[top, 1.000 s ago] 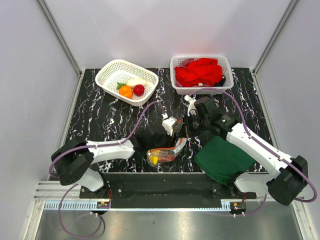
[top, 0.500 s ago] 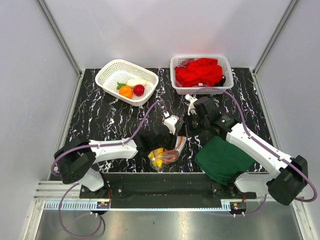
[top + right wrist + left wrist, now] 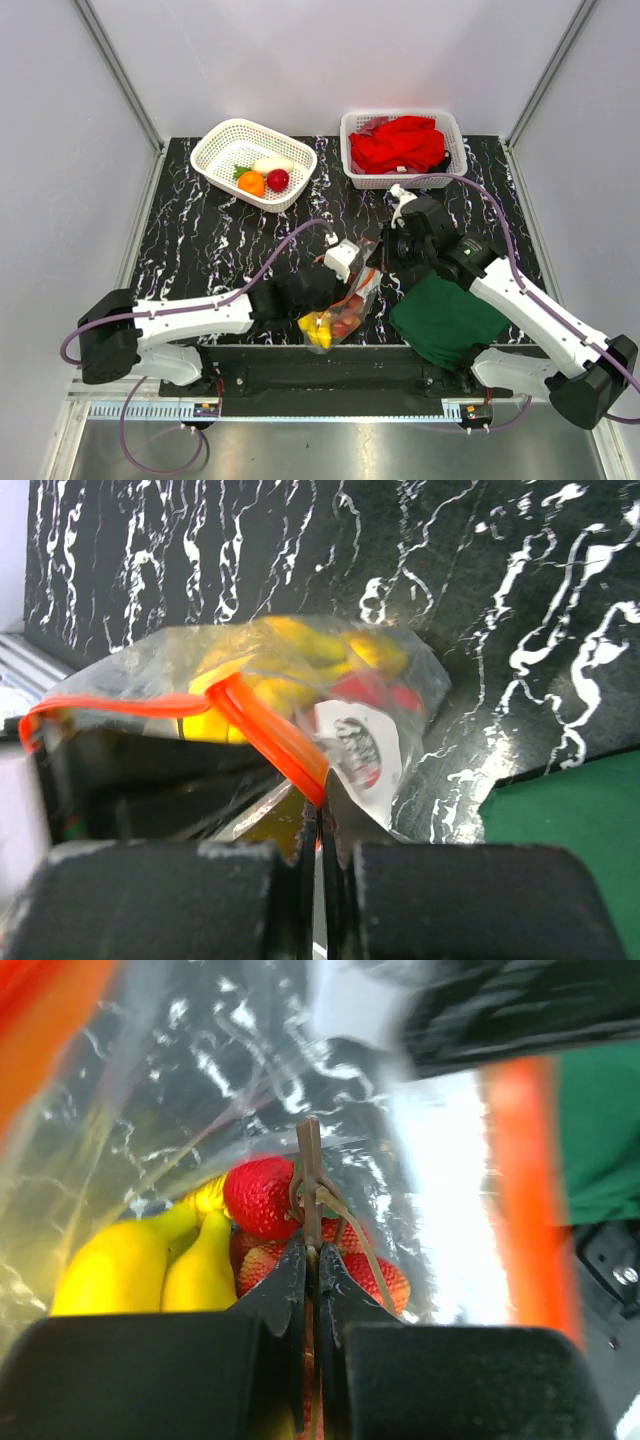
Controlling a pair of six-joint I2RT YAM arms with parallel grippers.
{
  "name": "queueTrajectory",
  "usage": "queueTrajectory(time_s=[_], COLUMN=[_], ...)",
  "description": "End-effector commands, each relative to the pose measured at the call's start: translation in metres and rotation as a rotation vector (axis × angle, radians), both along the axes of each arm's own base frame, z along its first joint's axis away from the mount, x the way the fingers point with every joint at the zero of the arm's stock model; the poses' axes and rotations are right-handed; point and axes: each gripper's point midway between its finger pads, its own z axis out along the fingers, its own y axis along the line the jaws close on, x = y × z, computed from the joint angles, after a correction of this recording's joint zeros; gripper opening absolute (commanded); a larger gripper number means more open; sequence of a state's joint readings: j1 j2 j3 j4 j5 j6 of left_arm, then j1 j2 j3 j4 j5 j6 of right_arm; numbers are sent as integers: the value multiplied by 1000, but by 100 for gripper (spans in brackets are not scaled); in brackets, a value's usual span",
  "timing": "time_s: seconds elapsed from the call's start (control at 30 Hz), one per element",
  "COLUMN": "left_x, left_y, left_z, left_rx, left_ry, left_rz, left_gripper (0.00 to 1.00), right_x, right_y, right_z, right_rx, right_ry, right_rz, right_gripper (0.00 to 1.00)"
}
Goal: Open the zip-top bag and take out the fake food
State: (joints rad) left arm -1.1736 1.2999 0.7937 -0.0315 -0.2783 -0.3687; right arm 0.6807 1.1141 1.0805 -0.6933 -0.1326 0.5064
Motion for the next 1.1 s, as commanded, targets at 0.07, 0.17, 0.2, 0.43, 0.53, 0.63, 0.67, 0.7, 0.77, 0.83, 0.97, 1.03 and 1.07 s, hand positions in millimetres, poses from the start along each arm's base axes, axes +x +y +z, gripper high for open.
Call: queueTrajectory(time_s=[0.07,0.17,0.2,0.43,0.53,0.63,0.67,0.7,0.77,0.83,0.97,1.03,1.07], left_x=[19,23,25,45,46,45,45,44,37,29,32,48,54], left_y=[-8,2,8,31,20,9,7,6,0,-1,15,31,36], left_z=[101,115,114,138,158,181,188,194,216,237,271,283,286], left_rx=[-164,-159,-138,-111,-158,-201,-214,-226,-264,-312,-350,-321,-294], left_ry=[-234,-295,-314,-432,-445,-458,-464,-467,-480,-488,-550,-599,-631], left_rz=[35,49,66,184,172,146,140,133,78,30,52,133,148], left_gripper=[0,0,0,0,0,0,0,0,0,0,0,0,0], right_x=[0,3,2,-6,-7,-4,-4,-3,1,3,8,10,9], right_y=[16,13,12,24,31,34,35,34,32,30,31,32,34], right_z=[9,9,11,18,13,4,0,-1,-6,-8,-9,-5,-3], right_rx=[66,51,54,94,102,92,88,84,66,61,62,76,85], right_ry=[0,-7,-13,-7,18,32,41,42,38,33,24,11,9], right_rz=[42,23,28,115,147,152,152,147,124,103,88,88,98], right_gripper=[0,0,0,0,0,0,0,0,0,0,0,0,0])
